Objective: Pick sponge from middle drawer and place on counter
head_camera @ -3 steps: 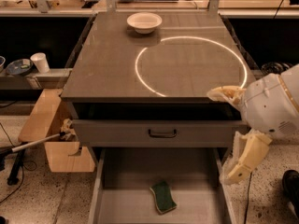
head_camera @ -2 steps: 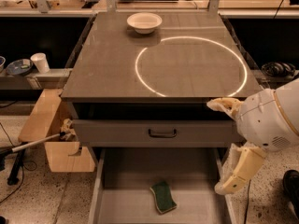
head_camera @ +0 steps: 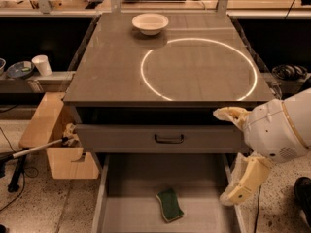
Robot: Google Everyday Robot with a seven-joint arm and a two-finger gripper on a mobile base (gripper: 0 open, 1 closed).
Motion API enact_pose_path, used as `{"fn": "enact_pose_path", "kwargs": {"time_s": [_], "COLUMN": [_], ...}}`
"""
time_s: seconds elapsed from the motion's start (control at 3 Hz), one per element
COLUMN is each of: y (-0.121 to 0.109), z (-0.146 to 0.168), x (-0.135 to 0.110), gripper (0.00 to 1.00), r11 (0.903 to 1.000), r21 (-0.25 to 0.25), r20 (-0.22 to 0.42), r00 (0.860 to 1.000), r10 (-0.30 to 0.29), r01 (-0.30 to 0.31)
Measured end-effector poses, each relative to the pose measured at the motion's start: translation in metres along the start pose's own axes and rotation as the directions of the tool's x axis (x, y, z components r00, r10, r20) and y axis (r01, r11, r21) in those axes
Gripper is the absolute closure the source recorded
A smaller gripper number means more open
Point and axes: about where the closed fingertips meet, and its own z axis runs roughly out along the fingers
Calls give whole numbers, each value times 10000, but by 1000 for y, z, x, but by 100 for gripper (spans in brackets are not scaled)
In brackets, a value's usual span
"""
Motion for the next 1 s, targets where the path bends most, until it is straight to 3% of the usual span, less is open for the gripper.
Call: {"fn": "enact_pose_path", "kwargs": {"time_s": [0.67, 1.0], "y": [1, 0], "z": [24, 24], "x": [18, 18], "gripper": [0, 0], "r11": [9948, 9950], "r21": [-570, -558], "r20": [1331, 1343], "r00": [9869, 9869], "r10": [913, 896], "r01": [-843, -828]}}
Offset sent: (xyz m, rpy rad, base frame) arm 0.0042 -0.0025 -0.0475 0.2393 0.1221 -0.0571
